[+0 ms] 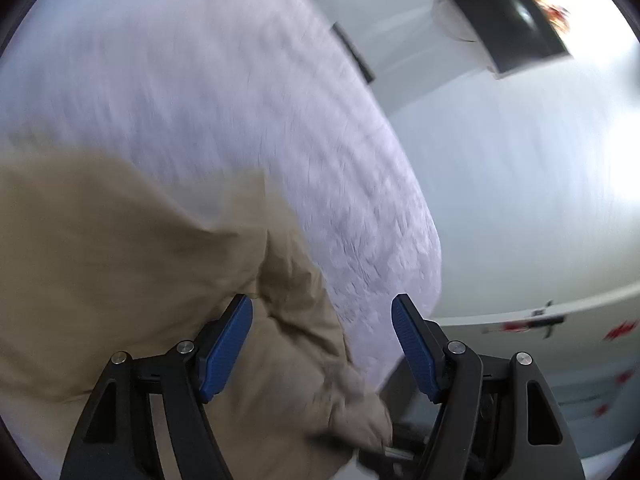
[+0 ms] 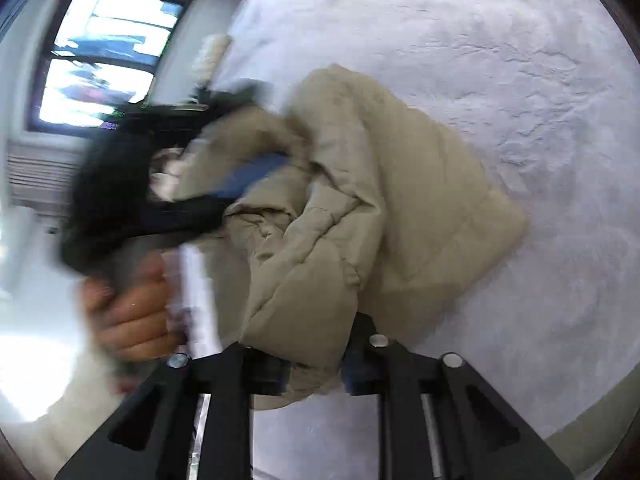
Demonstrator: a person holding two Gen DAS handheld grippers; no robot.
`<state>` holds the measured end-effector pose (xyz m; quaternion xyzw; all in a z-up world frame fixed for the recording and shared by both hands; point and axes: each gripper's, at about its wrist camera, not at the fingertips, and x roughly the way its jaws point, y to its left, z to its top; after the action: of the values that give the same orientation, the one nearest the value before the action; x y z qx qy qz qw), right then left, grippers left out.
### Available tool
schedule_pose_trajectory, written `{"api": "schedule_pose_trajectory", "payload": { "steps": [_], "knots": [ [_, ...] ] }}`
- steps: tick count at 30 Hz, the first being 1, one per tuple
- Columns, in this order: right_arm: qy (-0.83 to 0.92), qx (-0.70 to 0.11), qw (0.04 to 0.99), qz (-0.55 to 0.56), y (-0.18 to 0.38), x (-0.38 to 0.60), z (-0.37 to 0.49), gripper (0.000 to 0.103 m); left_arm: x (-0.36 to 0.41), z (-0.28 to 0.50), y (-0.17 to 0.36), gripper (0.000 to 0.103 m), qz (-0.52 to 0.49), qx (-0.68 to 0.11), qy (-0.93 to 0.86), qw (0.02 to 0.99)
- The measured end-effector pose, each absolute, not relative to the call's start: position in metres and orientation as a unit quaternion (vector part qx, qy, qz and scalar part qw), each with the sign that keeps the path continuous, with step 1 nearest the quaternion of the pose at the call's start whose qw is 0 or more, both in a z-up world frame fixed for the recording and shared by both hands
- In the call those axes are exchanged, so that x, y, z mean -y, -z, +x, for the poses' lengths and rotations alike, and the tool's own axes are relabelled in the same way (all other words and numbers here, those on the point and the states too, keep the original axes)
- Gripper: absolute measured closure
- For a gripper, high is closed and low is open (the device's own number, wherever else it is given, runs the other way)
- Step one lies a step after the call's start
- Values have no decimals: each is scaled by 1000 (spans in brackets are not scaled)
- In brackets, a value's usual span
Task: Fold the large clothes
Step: 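Regrasp the jacket fold with the left tool while the right tool releases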
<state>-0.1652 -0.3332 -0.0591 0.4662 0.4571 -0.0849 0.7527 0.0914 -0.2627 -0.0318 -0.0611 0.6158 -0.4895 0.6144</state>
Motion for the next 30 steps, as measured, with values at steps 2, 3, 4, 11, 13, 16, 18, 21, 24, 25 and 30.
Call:
{"api": "schedule_pose_trajectory", "payload": {
  "steps": [2, 3, 4, 11, 13, 16, 18, 21, 24, 25, 30],
  "knots": [
    [102, -466, 762, 438, 62, 330, -158, 86, 242, 93, 9, 31, -23, -564, 483, 669],
    [108, -467, 763, 434, 66, 336, -160, 86, 231, 95, 2, 31, 1, -541, 473, 695],
    [117, -469, 760, 434, 70, 340, -162, 86, 222, 97, 1, 31, 21, -529, 459, 713],
    [129, -476, 740, 457, 99, 369, -190, 86, 227, 121, 55, 31, 54, -552, 392, 734],
    [130, -476, 735, 466, 105, 374, -190, 86, 247, 122, 70, 31, 67, -553, 381, 738],
    [140, -477, 722, 480, 105, 384, -192, 82, 262, 125, 86, 31, 81, -560, 368, 738],
    [164, -478, 719, 478, 92, 390, -200, 73, 271, 125, 92, 31, 82, -562, 366, 737],
    [198, -455, 742, 451, 54, 393, -216, 73, 271, 127, 91, 31, 77, -566, 363, 736],
    [216, -417, 786, 402, 9, 390, -216, 73, 270, 128, 94, 31, 72, -570, 360, 735],
    [204, -411, 797, 394, -2, 388, -210, 73, 270, 129, 95, 31, 71, -570, 360, 735],
    [129, -439, 823, 336, -7, 371, -144, 73, 271, 127, 93, 31, 77, -571, 353, 737]
  ]
}}
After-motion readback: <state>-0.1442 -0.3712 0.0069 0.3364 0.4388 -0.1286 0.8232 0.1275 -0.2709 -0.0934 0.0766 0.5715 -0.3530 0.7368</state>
